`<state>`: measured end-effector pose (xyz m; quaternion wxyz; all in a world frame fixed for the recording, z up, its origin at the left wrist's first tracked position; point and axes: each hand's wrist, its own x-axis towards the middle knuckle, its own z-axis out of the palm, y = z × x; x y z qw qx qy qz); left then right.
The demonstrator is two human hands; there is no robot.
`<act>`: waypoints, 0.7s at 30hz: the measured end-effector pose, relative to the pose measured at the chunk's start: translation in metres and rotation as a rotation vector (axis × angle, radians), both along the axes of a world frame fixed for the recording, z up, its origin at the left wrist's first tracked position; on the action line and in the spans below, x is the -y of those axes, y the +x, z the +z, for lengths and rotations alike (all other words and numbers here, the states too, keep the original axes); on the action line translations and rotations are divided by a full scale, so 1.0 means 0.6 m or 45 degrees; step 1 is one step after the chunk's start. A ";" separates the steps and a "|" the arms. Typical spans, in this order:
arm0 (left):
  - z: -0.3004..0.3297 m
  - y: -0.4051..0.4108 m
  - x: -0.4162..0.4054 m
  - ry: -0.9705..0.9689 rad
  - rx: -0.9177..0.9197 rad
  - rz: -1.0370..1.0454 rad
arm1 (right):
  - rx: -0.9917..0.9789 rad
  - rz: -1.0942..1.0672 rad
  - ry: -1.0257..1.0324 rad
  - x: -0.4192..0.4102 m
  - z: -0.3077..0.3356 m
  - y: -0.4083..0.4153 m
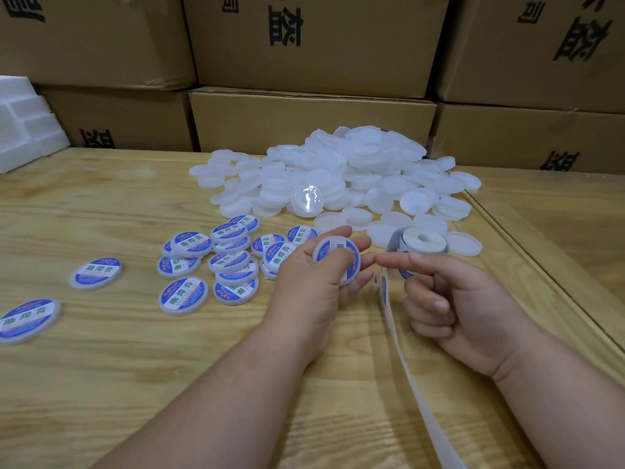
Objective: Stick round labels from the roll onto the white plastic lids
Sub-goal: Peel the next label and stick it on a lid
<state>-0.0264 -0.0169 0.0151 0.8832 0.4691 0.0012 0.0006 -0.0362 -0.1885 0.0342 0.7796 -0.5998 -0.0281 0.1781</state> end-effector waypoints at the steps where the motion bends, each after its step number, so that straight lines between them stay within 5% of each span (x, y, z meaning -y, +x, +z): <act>1: 0.001 0.000 0.000 -0.002 -0.014 0.005 | -0.004 -0.027 0.017 0.000 0.000 0.001; 7: 0.007 0.000 -0.003 0.134 -0.084 0.041 | -0.010 -0.109 0.032 -0.003 0.003 0.000; 21: 0.000 0.007 -0.002 -0.003 -0.042 0.062 | 0.016 -0.244 0.071 -0.003 0.002 0.002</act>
